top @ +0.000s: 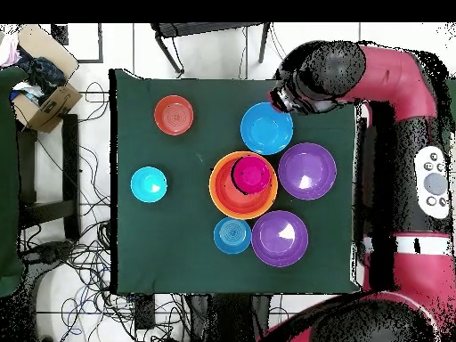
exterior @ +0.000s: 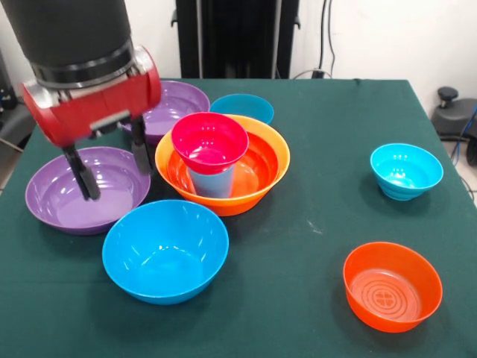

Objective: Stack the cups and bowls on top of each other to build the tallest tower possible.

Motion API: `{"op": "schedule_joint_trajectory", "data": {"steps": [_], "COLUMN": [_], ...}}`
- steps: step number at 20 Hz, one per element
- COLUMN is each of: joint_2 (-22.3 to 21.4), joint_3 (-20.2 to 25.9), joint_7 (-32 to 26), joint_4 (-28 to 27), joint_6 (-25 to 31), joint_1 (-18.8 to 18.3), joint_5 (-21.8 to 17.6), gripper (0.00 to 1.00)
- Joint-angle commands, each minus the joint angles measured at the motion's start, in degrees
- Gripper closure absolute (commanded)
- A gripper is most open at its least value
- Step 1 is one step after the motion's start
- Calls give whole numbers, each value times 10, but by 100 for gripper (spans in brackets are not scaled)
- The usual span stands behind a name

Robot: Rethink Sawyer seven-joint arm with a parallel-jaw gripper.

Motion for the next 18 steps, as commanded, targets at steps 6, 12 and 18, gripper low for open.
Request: {"op": "schedule_joint_trajectory", "data": {"steps": [6, 12, 18], "joint_2": [88, 106, 114], "joint_3": [-26, -29, -31], "joint_7": [-71, -95, -121], "joint_4": [-43, -69, -95], "joint_6": [-54, -42, -25], "joint_1": [0, 7, 11], "joint_5": [-16, -31, -45], "gripper": [0, 0, 0]}}
